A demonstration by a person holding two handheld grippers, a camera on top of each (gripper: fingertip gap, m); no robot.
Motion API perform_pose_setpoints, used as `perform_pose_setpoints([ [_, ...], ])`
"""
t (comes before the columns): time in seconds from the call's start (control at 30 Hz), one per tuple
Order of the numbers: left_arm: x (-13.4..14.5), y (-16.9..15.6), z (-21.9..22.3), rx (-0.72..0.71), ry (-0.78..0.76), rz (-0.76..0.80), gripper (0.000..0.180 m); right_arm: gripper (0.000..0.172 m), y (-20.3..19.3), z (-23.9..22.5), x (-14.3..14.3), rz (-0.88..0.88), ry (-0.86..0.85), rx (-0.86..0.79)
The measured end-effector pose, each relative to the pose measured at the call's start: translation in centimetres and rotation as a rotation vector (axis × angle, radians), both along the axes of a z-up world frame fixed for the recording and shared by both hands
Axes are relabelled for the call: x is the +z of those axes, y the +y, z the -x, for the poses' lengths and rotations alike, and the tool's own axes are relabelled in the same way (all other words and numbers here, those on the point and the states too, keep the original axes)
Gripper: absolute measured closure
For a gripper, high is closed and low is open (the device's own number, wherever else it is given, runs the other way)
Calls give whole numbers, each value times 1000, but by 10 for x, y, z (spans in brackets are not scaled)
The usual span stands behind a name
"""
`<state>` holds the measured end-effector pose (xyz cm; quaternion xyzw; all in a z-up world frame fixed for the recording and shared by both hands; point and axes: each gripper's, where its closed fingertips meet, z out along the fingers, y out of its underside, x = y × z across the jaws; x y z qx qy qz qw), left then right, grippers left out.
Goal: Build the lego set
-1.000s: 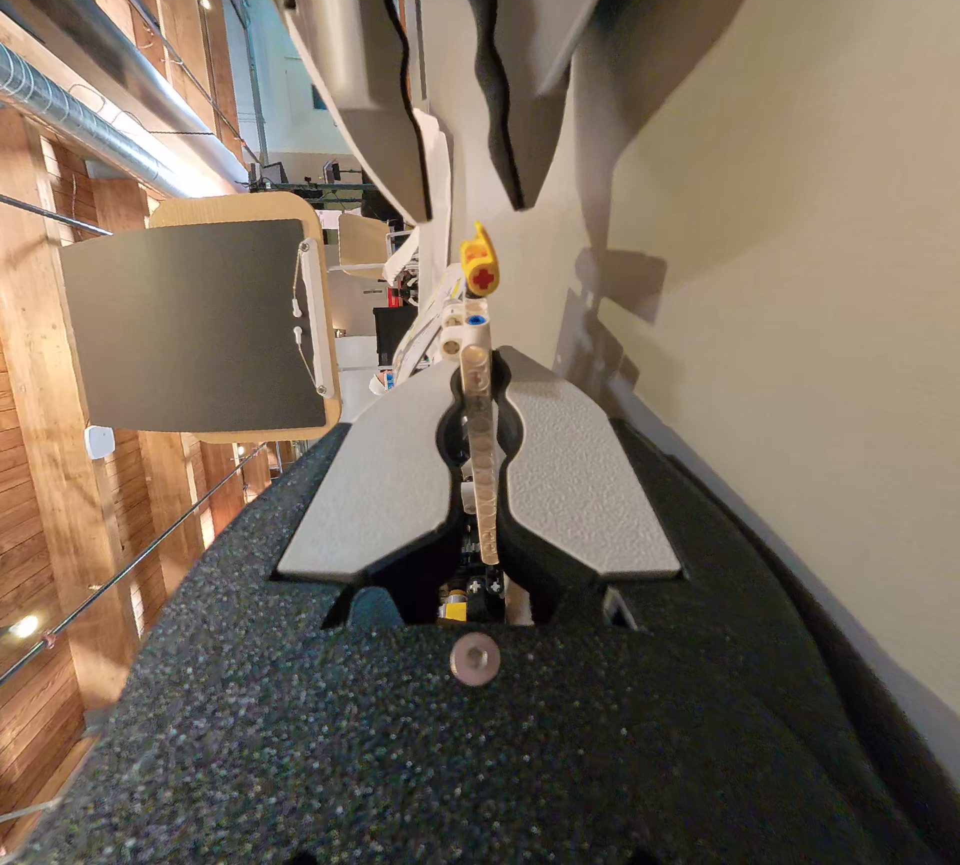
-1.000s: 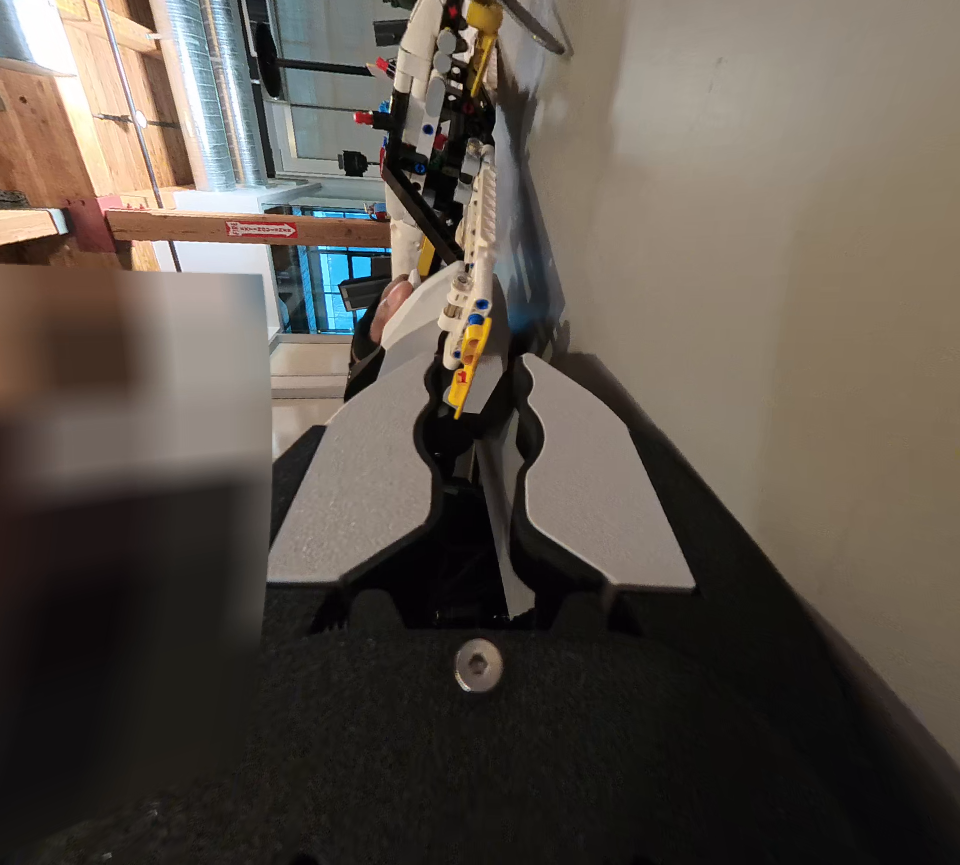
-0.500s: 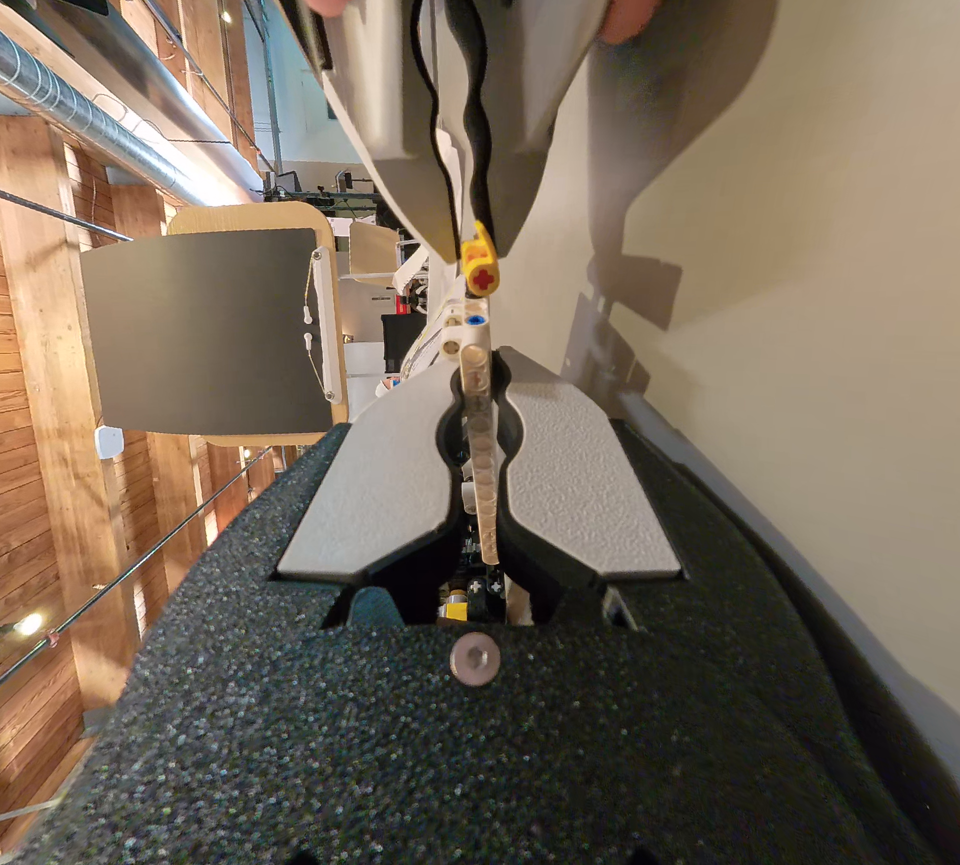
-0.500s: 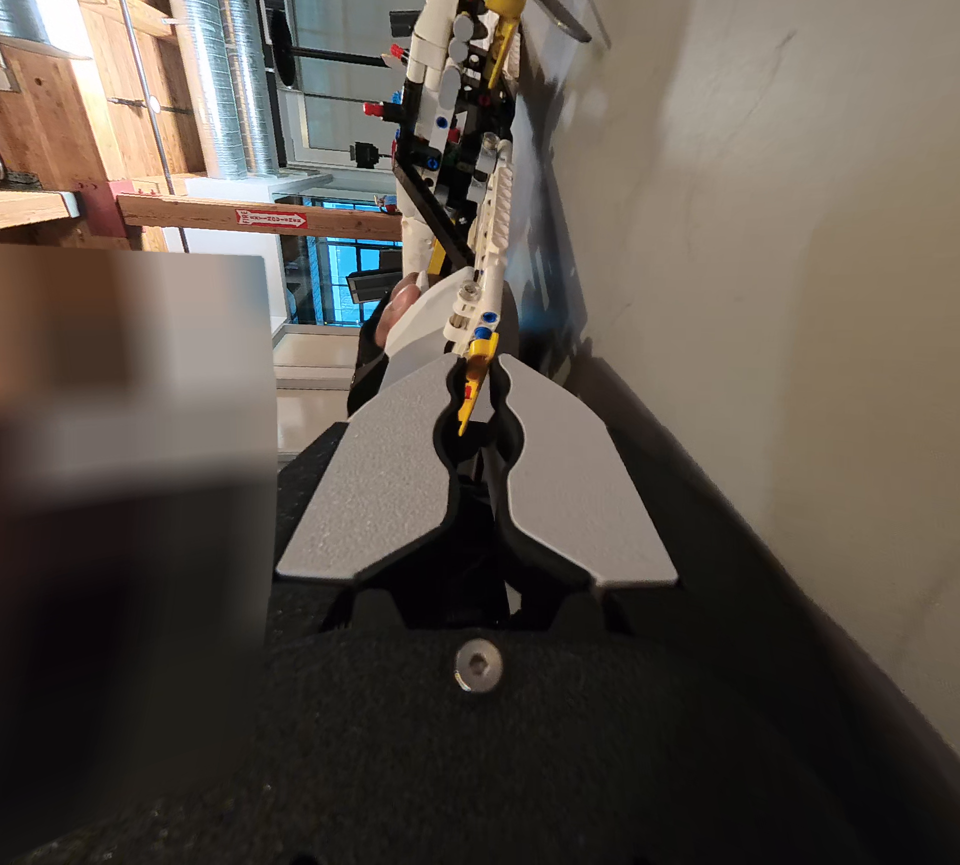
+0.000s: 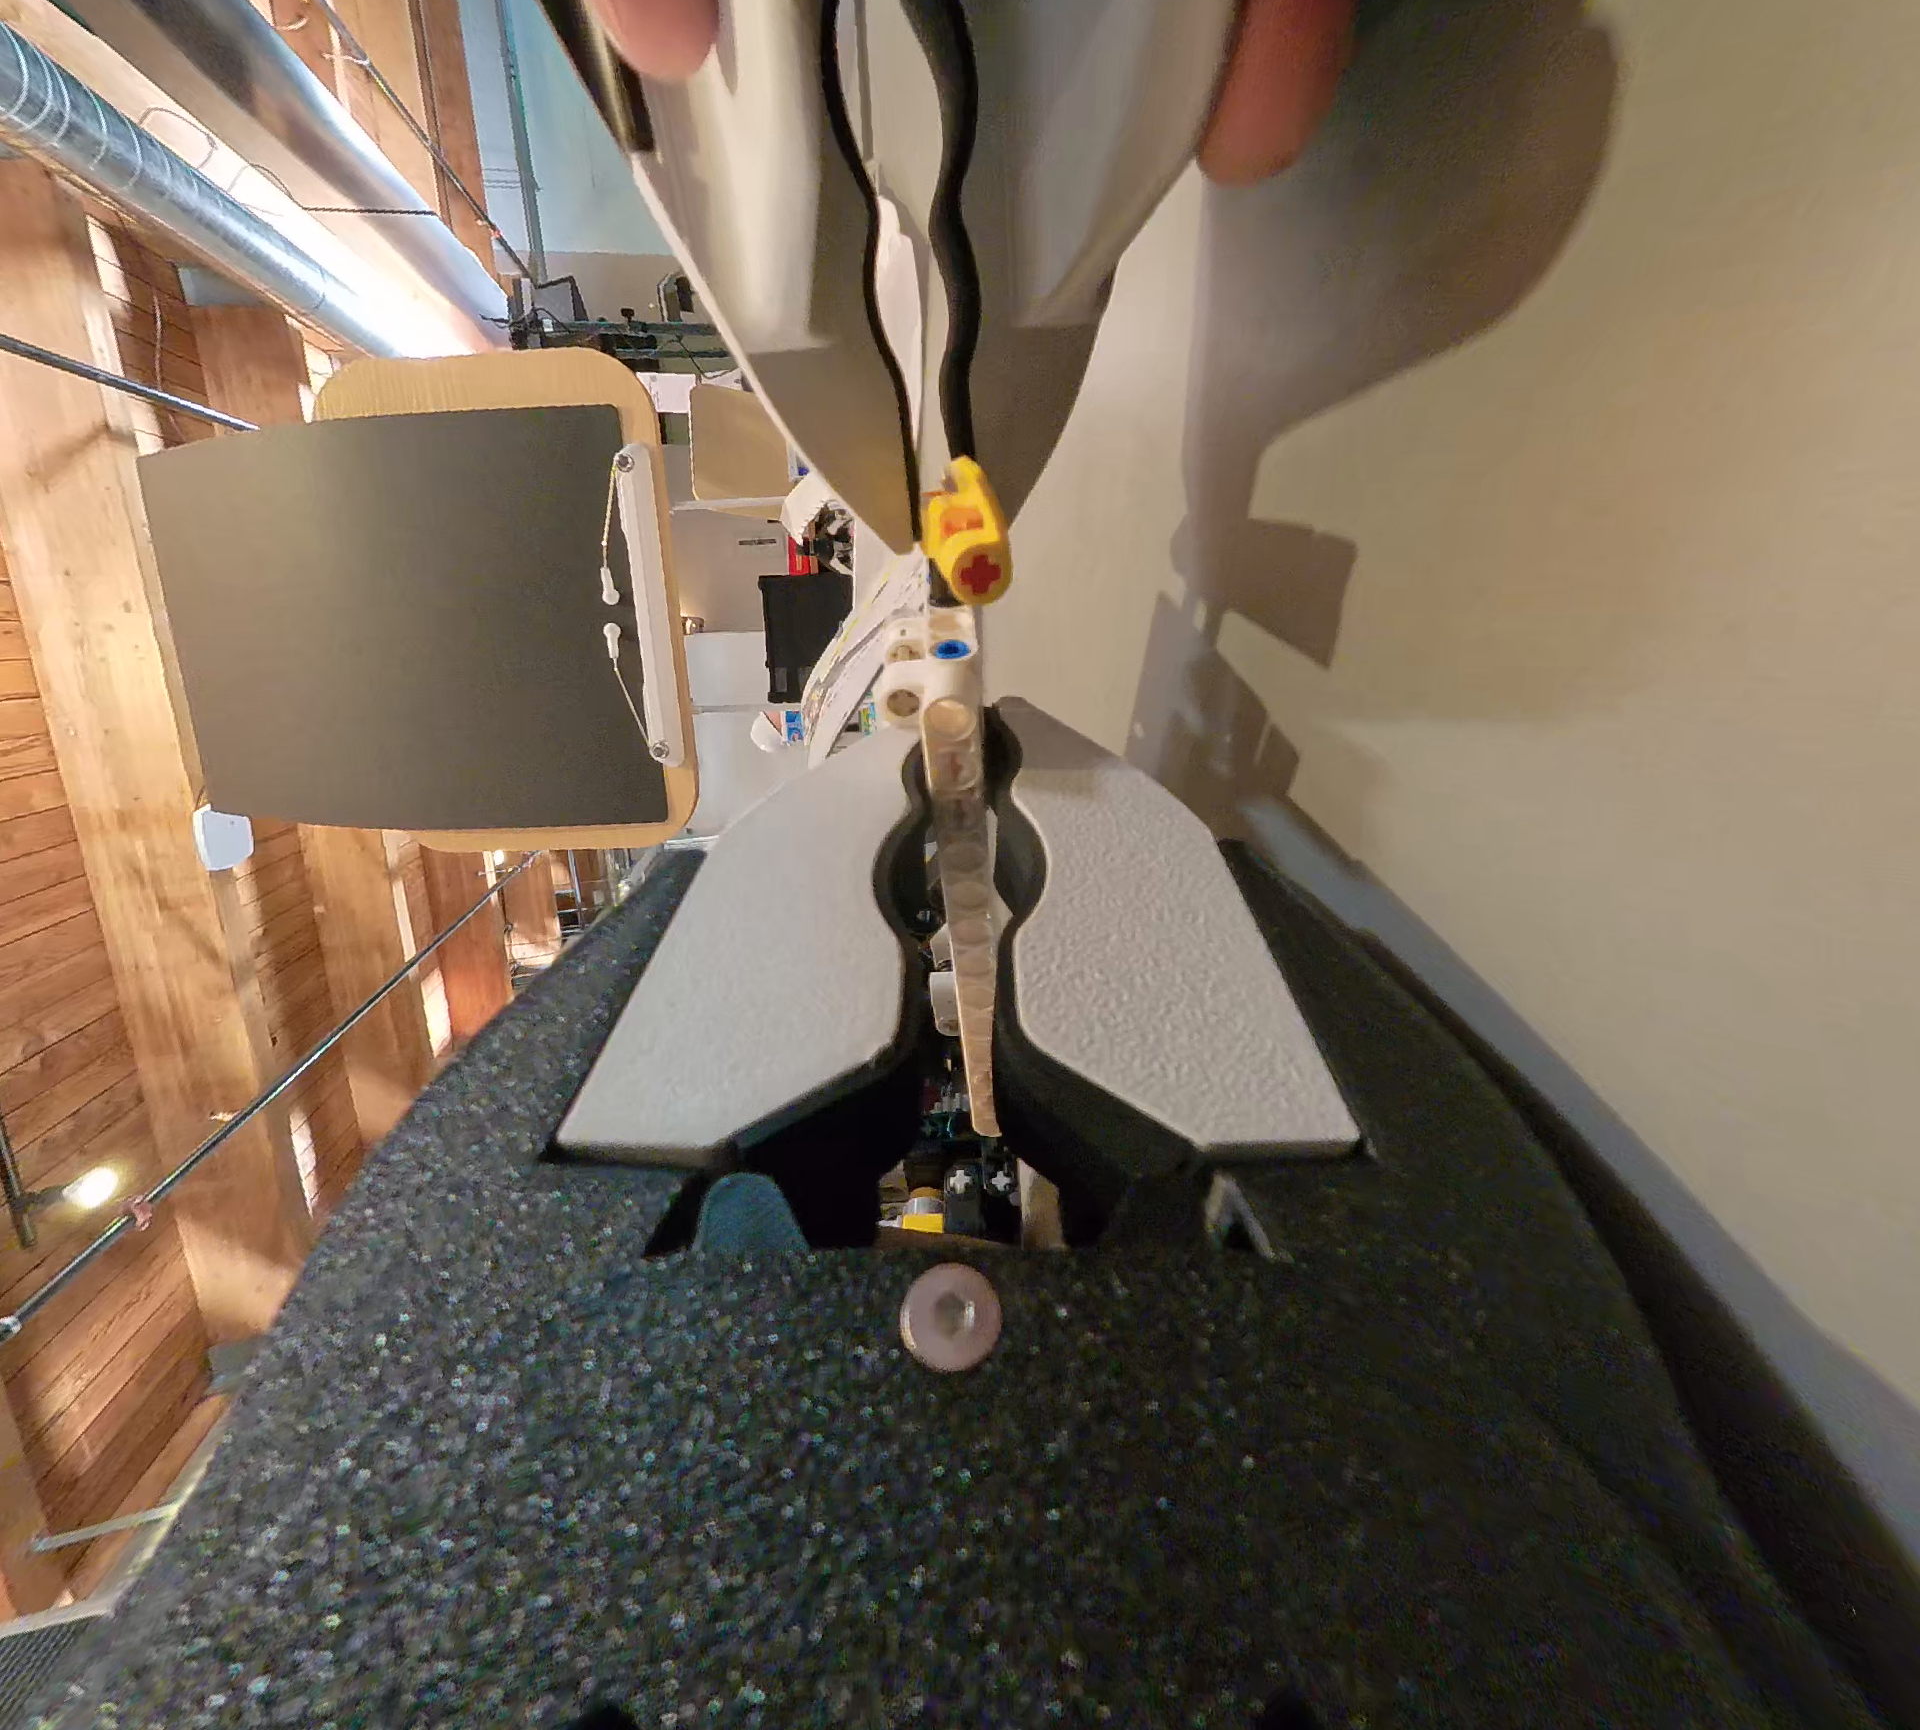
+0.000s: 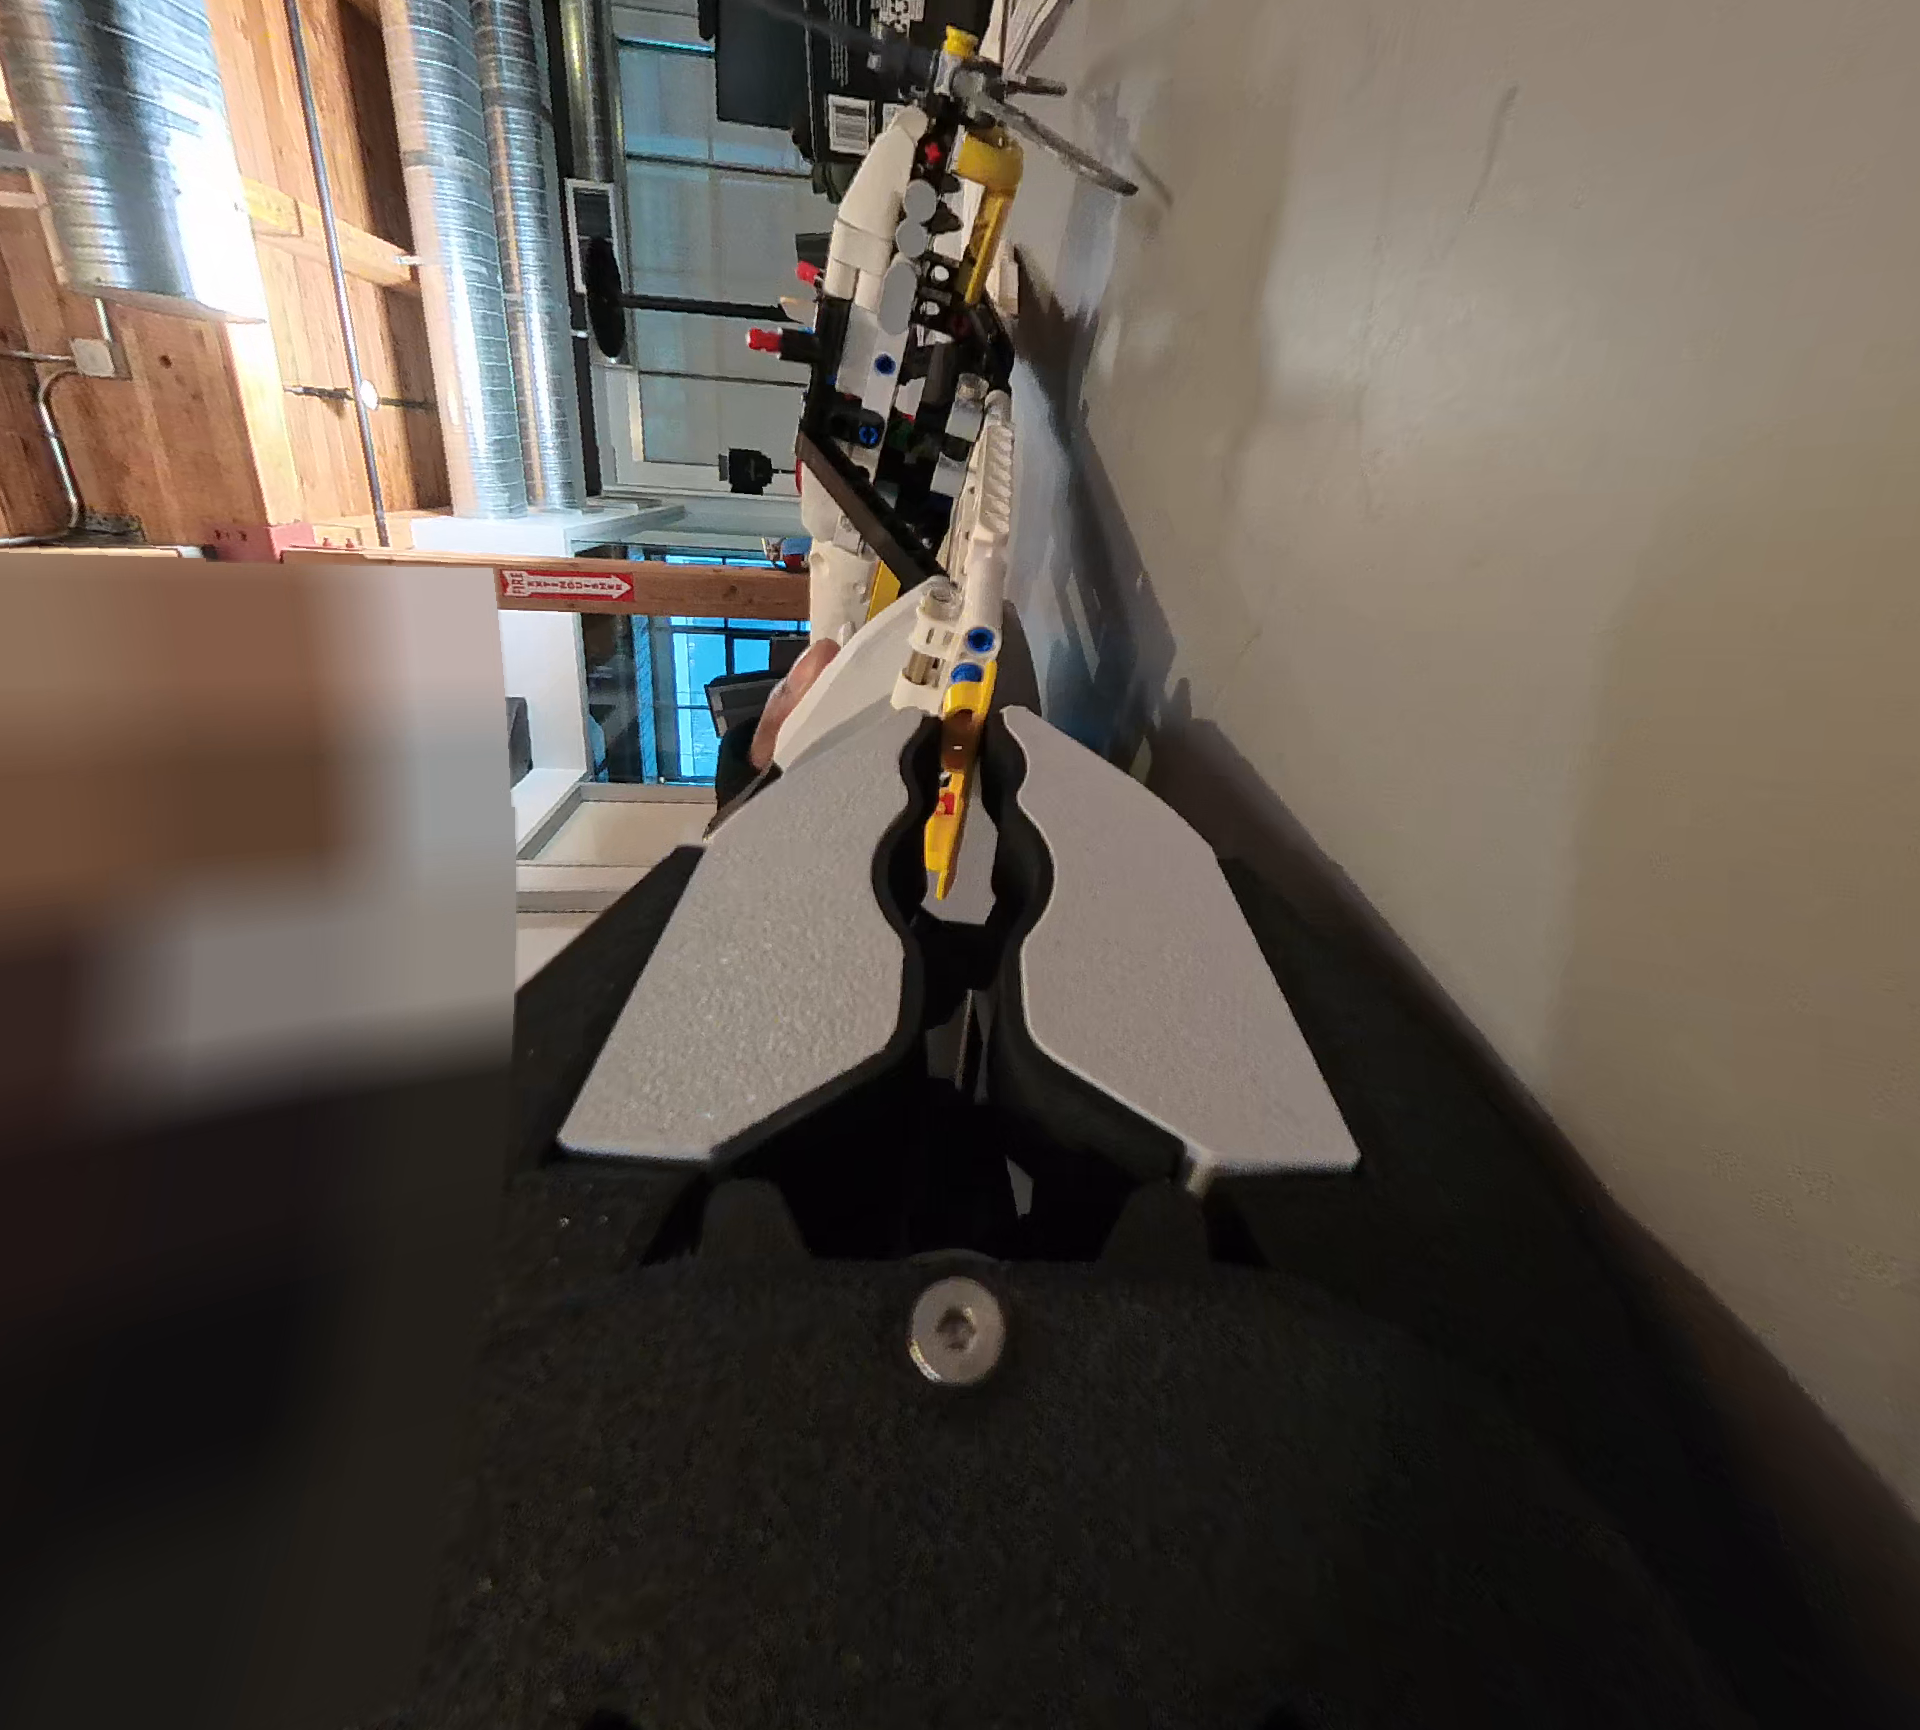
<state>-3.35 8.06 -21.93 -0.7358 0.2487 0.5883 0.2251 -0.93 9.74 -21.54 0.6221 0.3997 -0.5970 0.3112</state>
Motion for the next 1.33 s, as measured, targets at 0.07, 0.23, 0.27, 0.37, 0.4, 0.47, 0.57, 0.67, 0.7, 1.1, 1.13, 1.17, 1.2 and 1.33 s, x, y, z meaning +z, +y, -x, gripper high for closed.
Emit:
perform_pose_setpoints([
  [0.07,1,0,0,-8,-13,-10,173,164,0,0,1,6,3,1],
  [0.23,1,-1,-1,-20,-20,-17,173,156,-1,-3,0,-3,3,15],
  [0.27,1,-1,-1,-21,-16,-17,173,153,-2,-5,-1,-6,-1,27],
  [0.37,2,-1,-1,-18,-18,-29,173,157,-2,-6,1,4,7,33],
  [0.4,2,-1,-1,-19,-20,-28,173,162,-3,-7,1,4,10,36],
  [0.47,2,-2,-2,-20,-17,-28,173,164,-4,-7,2,-2,18,43],
  [0.57,4,-2,-3,-21,-16,-33,173,164,-4,-8,3,1,27,46],
  [0.67,5,-2,-2,-7,-13,-33,174,165,-4,-7,5,10,35,33],
  [0.7,5,-2,-2,-1,0,-23,175,165,-5,-6,5,14,33,24],
  [1.1,1,-3,-2,6,87,45,174,165,-6,-4,-1,69,-70,16],
  [1.13,1,-4,-3,4,96,48,174,165,-6,-4,-1,76,-77,22],
  [1.17,1,-4,-3,3,99,49,174,165,-6,-4,0,80,-81,27],
  [1.2,1,-4,-2,-1,97,49,174,165,-6,-4,0,83,-85,30],
  [1.33,3,-4,-4,-14,117,56,174,165,-8,-5,1,109,-110,51],
])
